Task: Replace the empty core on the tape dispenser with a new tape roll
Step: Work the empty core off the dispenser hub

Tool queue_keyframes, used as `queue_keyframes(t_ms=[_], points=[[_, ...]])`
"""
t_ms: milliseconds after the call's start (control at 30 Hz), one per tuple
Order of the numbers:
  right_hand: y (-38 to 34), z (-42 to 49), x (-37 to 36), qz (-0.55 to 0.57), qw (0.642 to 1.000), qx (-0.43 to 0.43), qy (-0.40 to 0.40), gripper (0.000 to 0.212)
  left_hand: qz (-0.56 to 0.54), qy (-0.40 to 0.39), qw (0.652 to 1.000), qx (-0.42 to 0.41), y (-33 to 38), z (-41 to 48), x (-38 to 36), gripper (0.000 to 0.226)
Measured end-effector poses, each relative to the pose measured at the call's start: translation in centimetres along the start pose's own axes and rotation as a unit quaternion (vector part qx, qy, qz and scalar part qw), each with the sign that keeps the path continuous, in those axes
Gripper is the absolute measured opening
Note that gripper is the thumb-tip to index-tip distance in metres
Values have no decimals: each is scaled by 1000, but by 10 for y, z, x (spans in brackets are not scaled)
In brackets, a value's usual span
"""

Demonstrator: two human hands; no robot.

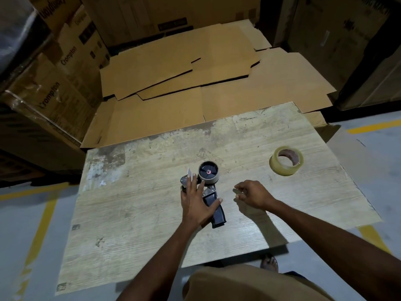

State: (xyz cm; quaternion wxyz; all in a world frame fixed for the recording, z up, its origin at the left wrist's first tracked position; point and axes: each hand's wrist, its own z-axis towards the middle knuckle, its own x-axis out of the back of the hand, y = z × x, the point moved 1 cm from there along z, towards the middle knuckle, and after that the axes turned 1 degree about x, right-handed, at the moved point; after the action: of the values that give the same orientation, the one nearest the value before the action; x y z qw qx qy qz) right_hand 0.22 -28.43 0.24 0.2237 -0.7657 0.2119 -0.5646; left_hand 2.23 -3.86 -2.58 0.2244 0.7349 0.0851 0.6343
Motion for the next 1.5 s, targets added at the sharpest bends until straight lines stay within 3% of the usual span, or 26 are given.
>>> queue_keyframes(t_ms=[133,367,433,533,600,733,933,1000,1100,1267,1500], points=[[5,1,-1,-7,1000,7,21,39,-27,-32,999,-18,-2,7,7,83],[6,6,-9,12,990,-5,139,20,-35,-176,967,-181,-32,27,42,75],[4,6,-10,14,982,1,186,14,-25,-167,962,-213,-39,31,48,73],[0,6,-11,16,975,21,219,12,-4,-95,968,-234,-48,34,50,72],[-2,6,-11,11,977,42,211,19,-7,-48,977,-208,-49,33,51,71],[-15,4,-7,-9,990,94,108,61,-20,-31,990,-133,-50,27,51,72],[-37,16,-17,-33,997,59,30,107,-133,20,989,61,-38,29,44,67],[-40,22,-24,-34,999,34,19,110,-134,27,982,127,-30,33,41,59],[-46,27,-33,-43,999,11,22,104,-98,18,976,195,-19,38,32,69],[-50,22,-42,-27,998,-18,47,94,-40,6,972,230,-5,53,20,76],[-60,21,-43,-16,997,-60,34,95,-99,-16,957,272,13,78,22,91]])
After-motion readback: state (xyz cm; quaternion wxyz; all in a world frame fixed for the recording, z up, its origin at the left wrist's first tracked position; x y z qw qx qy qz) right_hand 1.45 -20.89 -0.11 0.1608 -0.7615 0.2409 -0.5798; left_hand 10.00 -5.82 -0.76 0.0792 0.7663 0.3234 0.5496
